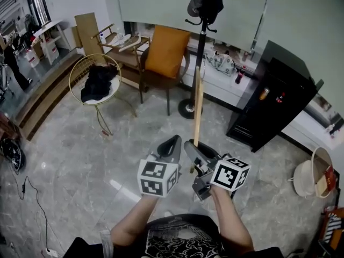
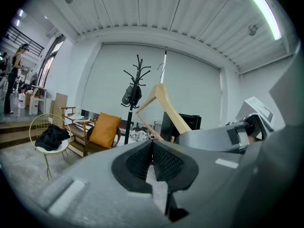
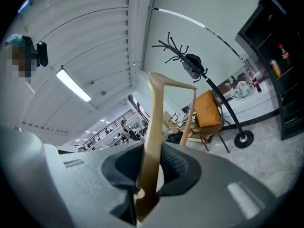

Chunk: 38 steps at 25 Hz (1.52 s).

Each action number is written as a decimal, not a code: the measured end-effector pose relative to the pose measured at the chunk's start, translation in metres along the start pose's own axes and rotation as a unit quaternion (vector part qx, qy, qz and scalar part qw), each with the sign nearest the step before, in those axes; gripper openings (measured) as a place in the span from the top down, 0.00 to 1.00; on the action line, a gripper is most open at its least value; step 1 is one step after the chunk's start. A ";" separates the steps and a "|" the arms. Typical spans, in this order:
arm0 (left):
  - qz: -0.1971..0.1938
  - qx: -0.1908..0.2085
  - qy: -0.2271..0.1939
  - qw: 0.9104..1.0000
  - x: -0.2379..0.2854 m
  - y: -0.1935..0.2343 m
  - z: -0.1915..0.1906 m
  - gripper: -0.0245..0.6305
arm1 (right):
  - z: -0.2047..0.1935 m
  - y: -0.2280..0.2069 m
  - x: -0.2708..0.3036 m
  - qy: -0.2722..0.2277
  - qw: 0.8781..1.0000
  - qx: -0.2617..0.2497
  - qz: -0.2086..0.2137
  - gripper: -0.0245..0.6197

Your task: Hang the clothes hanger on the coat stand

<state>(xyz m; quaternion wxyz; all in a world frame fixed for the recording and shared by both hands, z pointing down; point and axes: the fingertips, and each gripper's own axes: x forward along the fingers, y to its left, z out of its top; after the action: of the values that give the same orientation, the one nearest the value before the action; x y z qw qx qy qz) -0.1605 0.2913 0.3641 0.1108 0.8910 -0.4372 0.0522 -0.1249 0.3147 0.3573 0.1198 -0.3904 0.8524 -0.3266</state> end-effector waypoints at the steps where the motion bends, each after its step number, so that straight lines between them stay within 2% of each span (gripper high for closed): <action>1: 0.003 0.001 0.000 1.000 0.006 0.000 0.001 0.95 | 0.005 -0.005 0.000 0.001 1.000 0.001 0.002 0.82; 13: 0.035 0.000 -0.002 0.999 0.099 -0.011 0.026 0.95 | 0.068 -0.081 0.012 0.026 0.999 0.019 0.026 0.81; 21: 0.063 -0.001 0.011 0.998 0.153 -0.021 0.031 0.95 | 0.105 -0.129 0.013 0.040 0.998 0.030 0.045 0.81; 29: 0.092 0.004 0.008 0.996 0.200 -0.039 0.043 0.95 | 0.133 -0.162 0.006 0.064 0.995 0.031 0.068 0.81; 38: 0.101 -0.004 0.023 0.995 0.230 -0.047 0.042 0.95 | 0.154 -0.188 0.002 0.070 0.994 0.036 0.074 0.81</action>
<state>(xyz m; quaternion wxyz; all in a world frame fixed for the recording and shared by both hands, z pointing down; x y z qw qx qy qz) 0.0175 0.1326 0.3602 0.1188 0.8402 -0.5228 0.0817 0.0549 0.1508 0.3630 0.0979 -0.2977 0.8731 -0.3735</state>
